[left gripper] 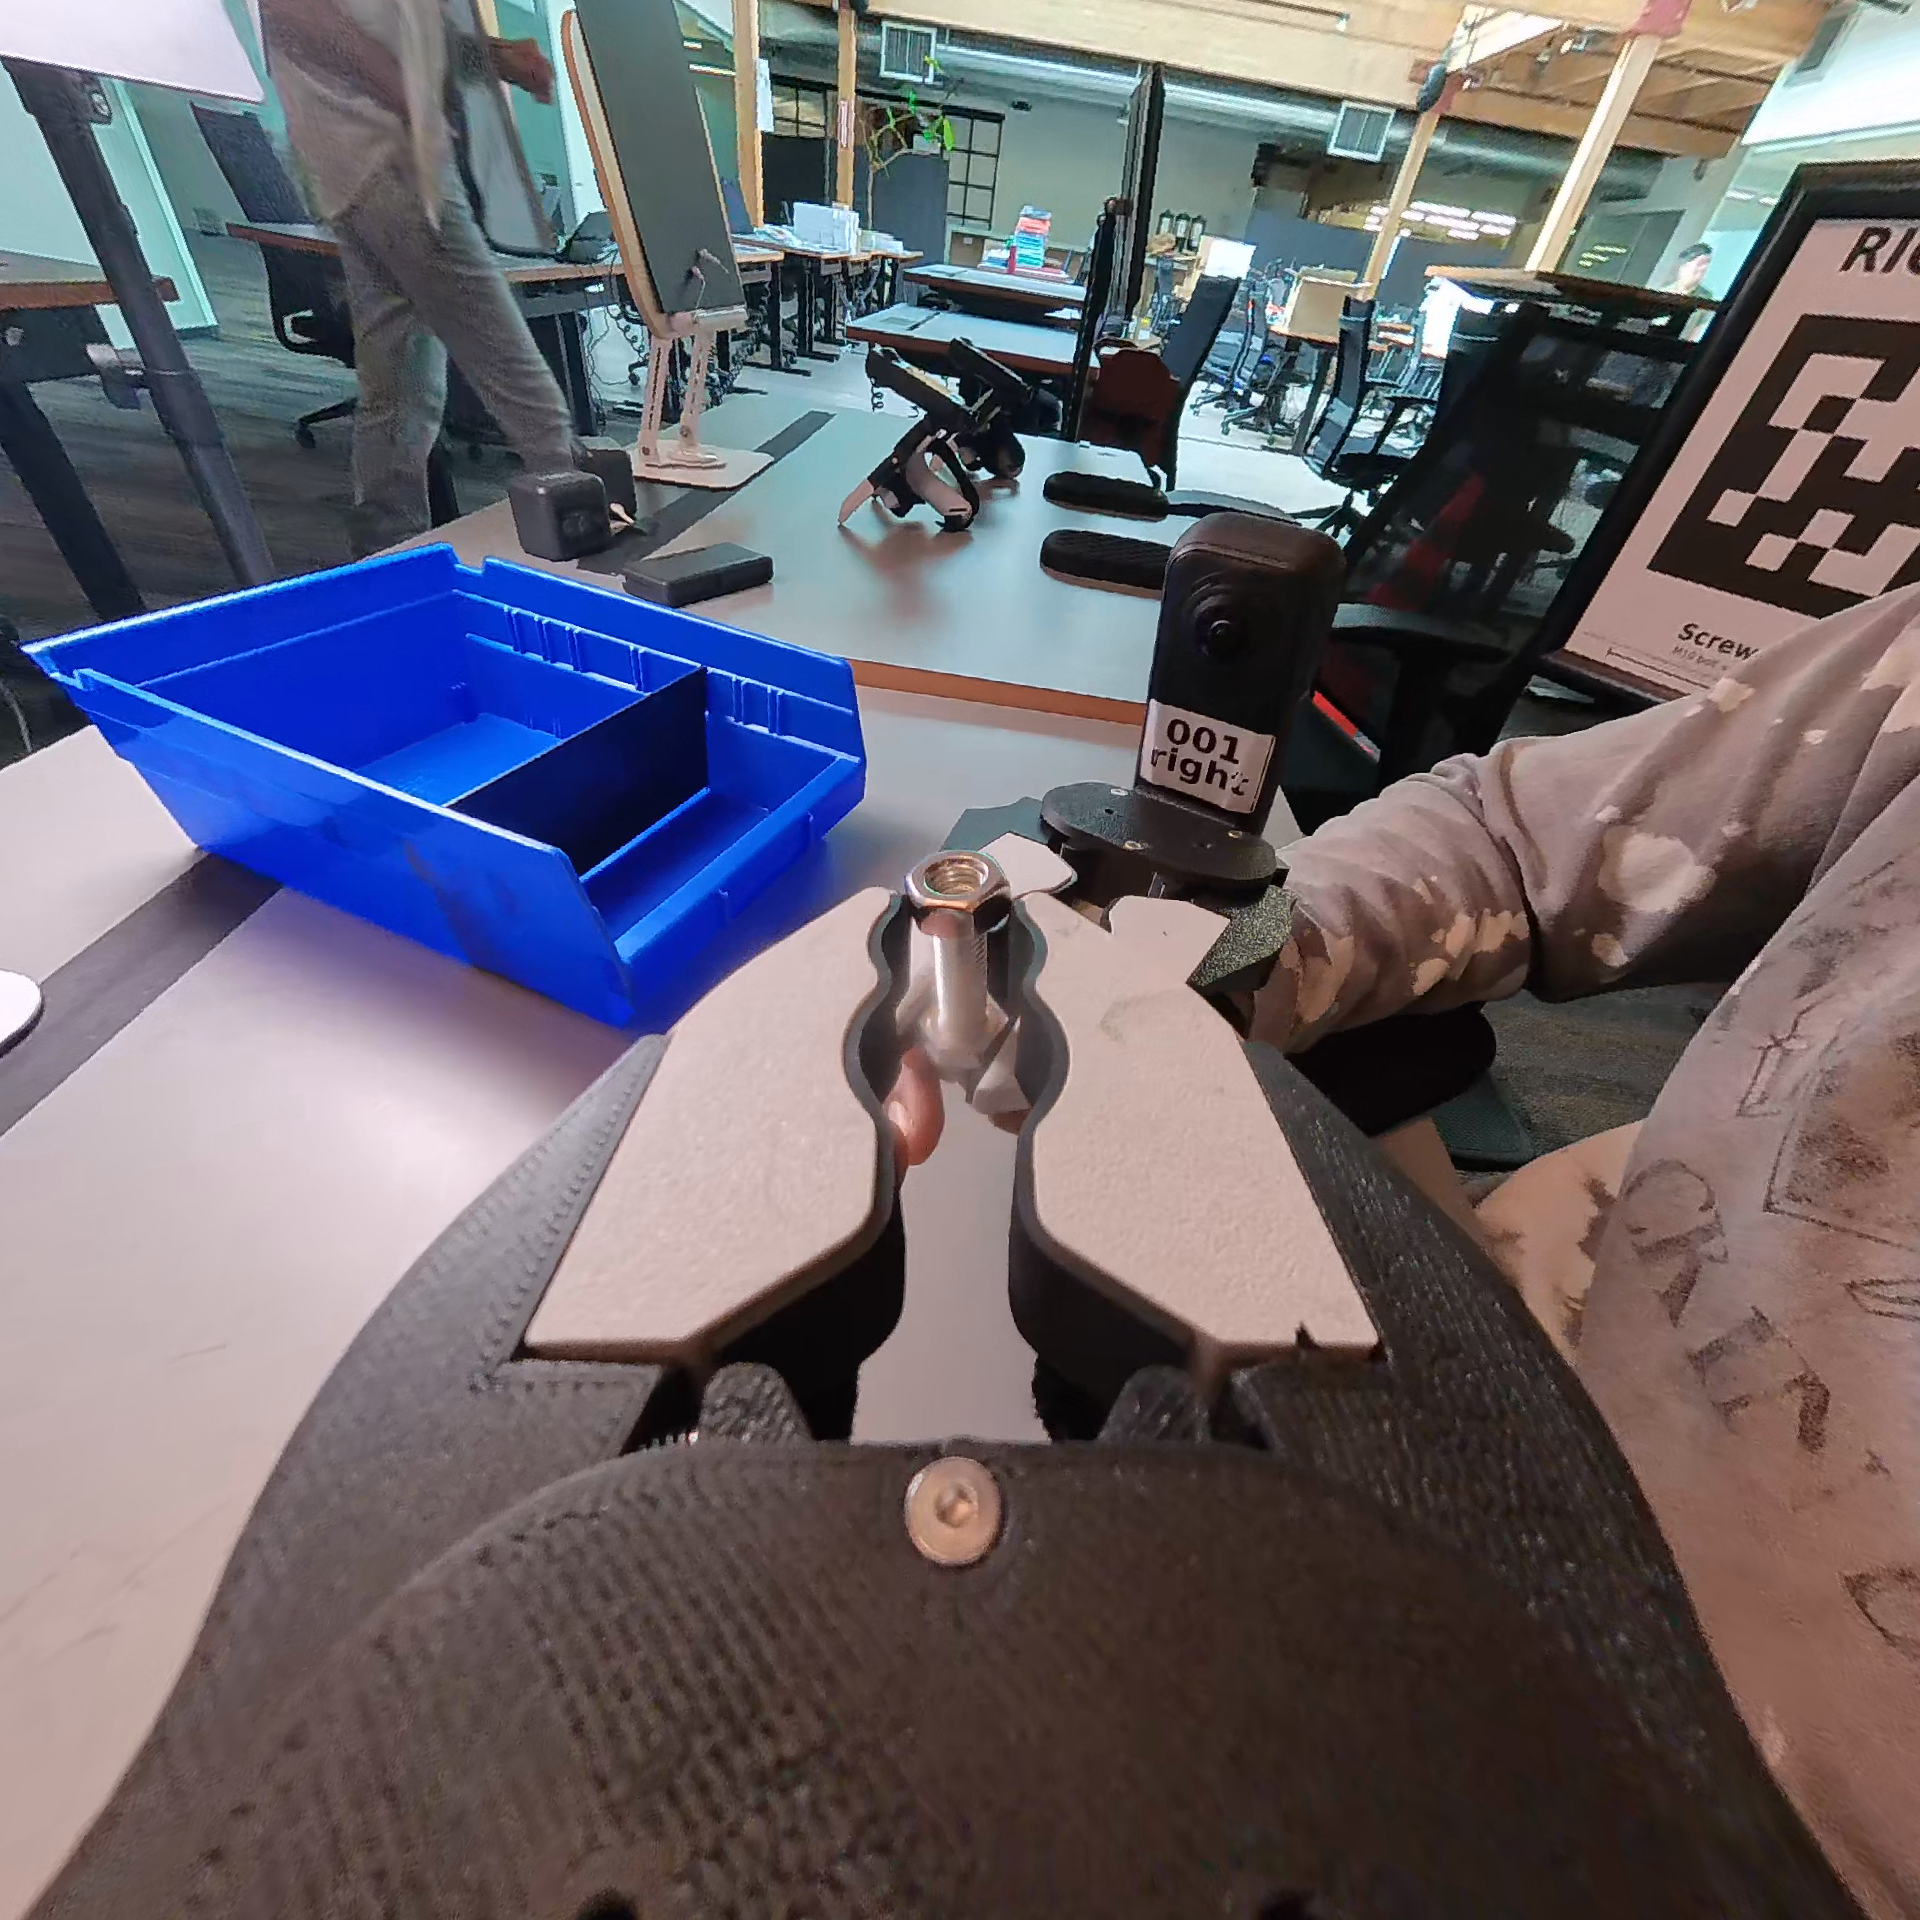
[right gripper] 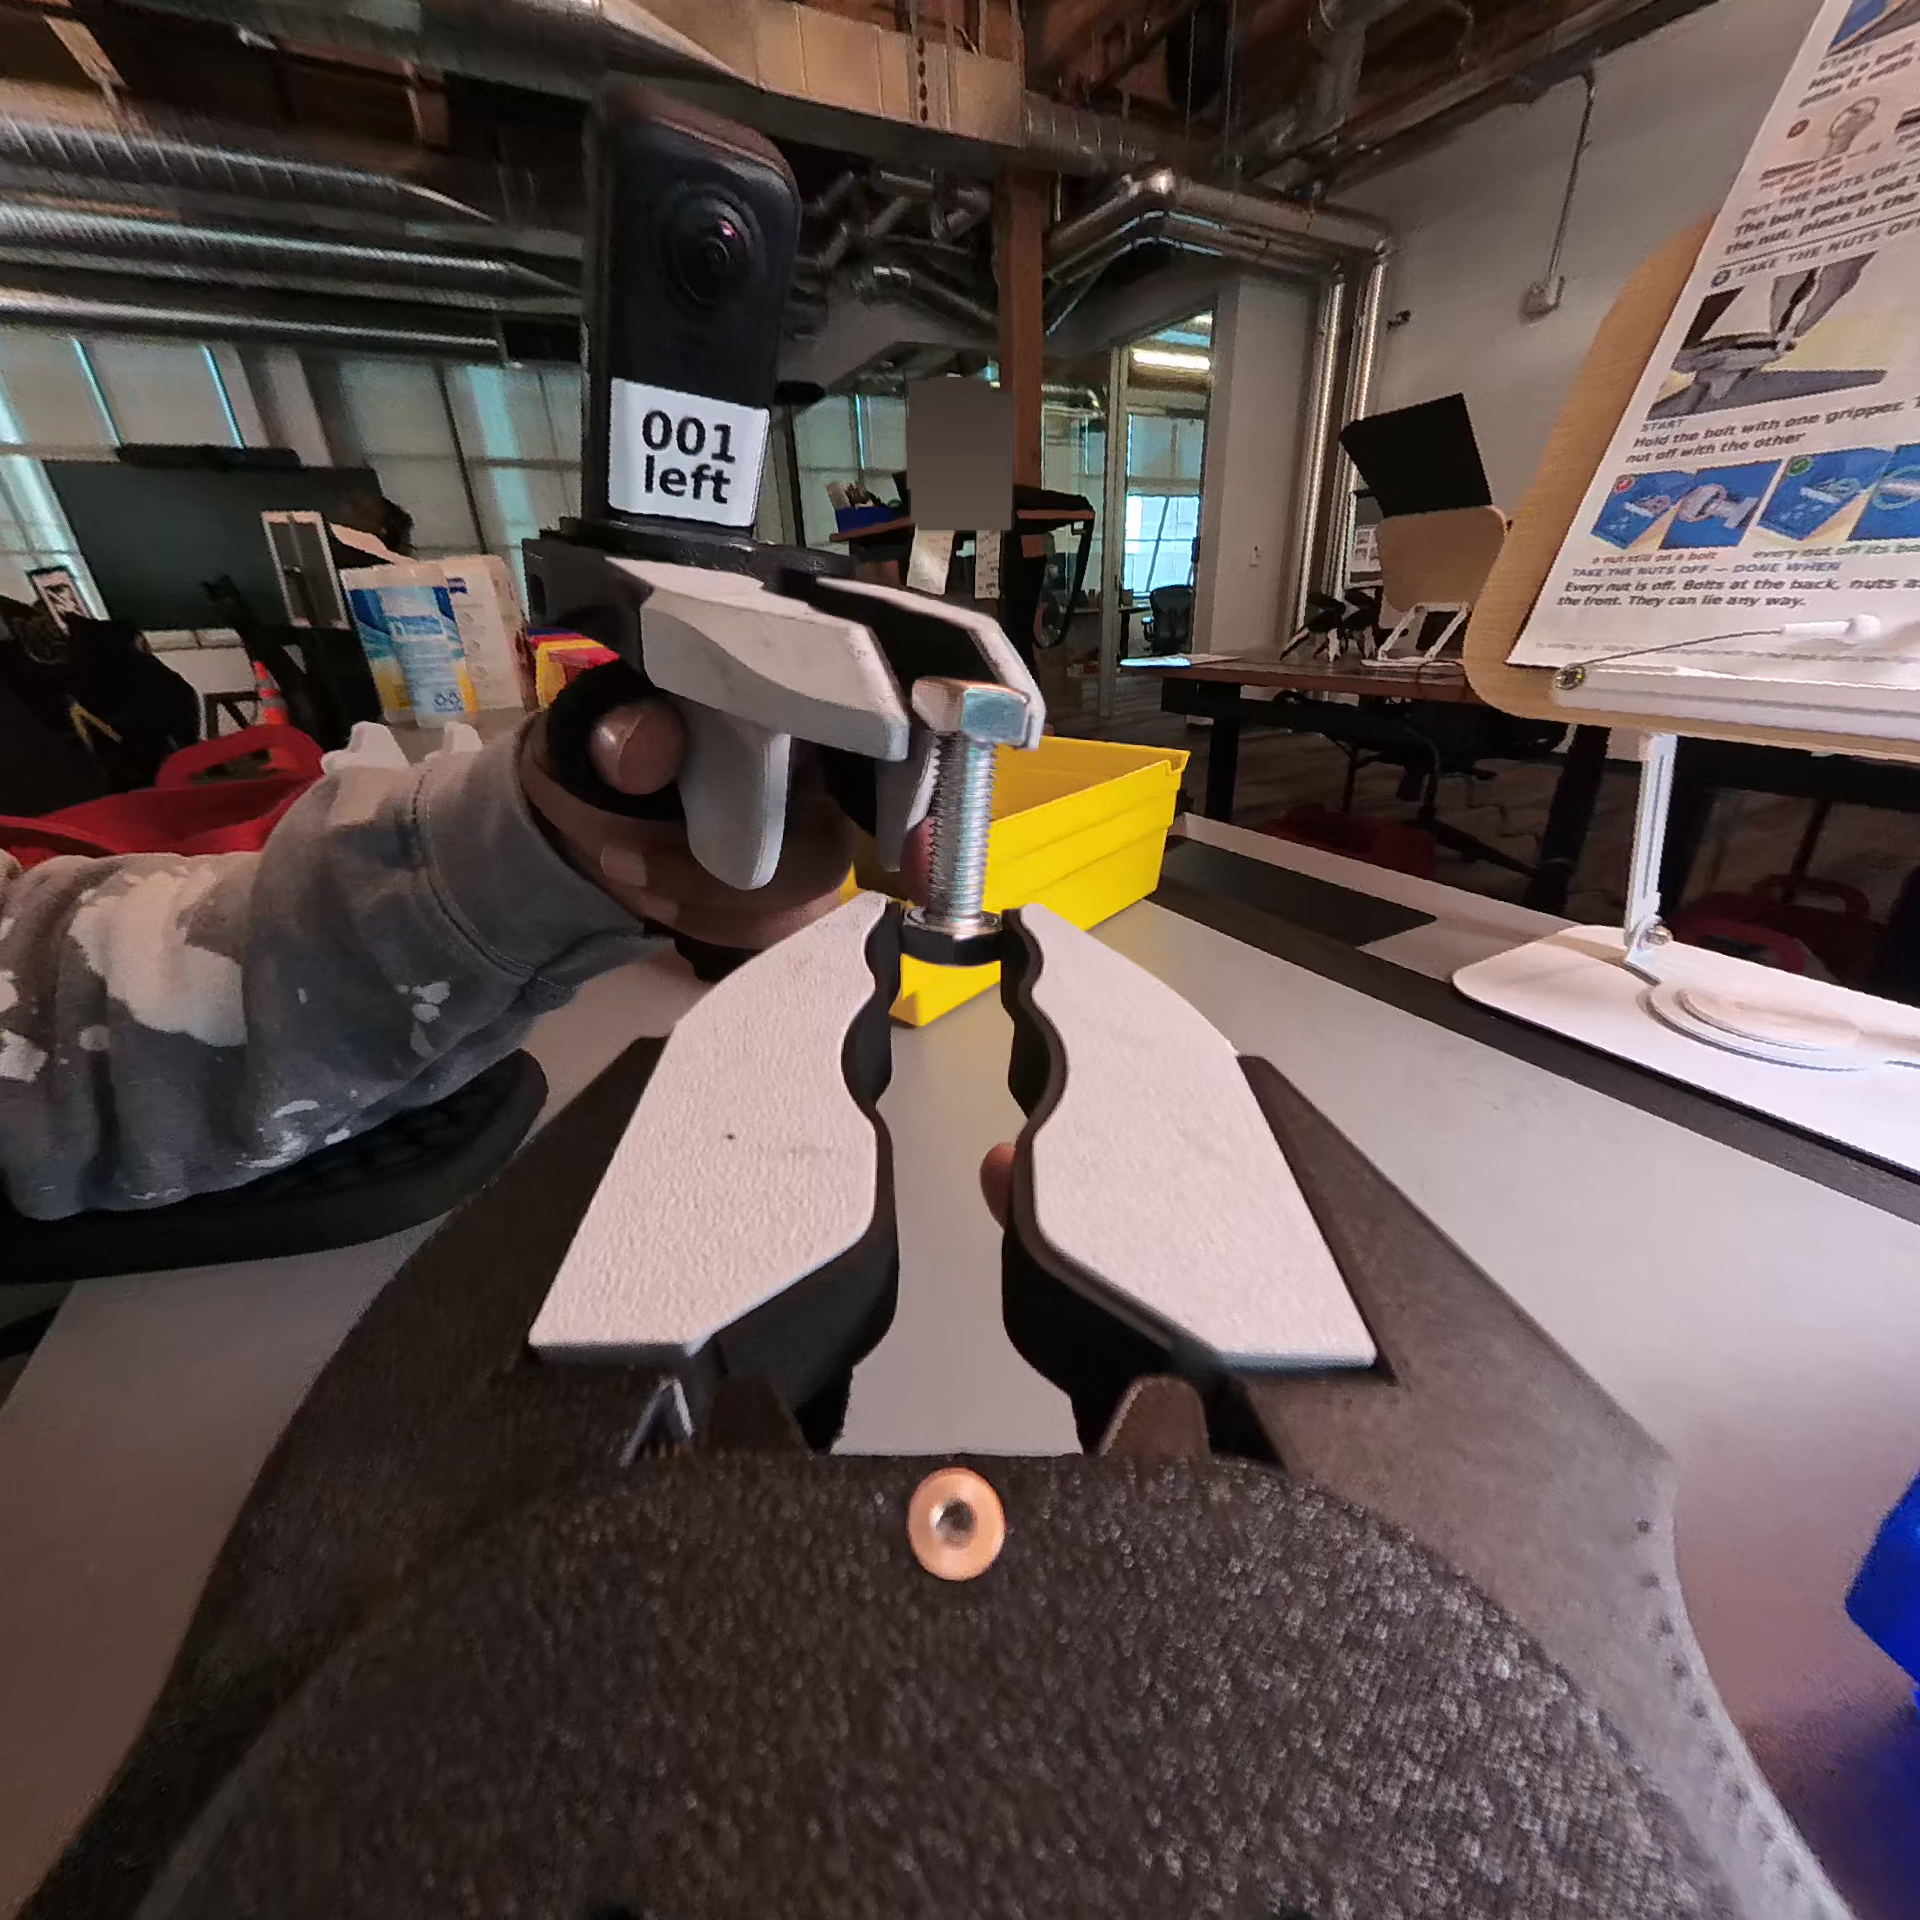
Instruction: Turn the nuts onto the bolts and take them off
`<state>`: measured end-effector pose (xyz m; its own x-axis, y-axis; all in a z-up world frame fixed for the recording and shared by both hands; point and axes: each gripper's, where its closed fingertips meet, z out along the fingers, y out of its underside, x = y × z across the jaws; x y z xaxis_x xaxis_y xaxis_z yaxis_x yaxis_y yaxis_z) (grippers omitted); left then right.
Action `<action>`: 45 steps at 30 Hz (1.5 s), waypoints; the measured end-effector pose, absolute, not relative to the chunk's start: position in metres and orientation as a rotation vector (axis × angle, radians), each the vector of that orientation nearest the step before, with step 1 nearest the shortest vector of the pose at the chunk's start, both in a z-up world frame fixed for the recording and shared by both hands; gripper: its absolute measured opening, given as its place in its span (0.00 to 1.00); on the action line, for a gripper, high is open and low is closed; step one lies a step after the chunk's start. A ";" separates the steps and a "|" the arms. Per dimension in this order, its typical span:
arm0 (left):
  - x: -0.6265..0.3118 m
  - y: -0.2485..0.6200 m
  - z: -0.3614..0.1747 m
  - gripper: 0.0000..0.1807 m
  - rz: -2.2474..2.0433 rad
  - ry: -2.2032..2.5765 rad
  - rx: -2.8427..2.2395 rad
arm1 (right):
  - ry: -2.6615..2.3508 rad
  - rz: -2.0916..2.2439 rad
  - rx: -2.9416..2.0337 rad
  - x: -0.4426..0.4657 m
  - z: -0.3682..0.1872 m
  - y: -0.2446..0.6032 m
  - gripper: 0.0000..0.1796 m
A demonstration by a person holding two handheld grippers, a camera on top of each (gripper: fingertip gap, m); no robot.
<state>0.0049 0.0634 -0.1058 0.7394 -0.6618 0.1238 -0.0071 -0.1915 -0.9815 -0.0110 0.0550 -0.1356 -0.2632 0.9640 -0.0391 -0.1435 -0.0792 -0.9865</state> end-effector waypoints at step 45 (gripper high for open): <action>-0.091 0.141 -0.192 0.00 -0.051 -0.088 -1.607 | -1.288 1.709 -1.029 -0.020 -0.156 0.044 0.10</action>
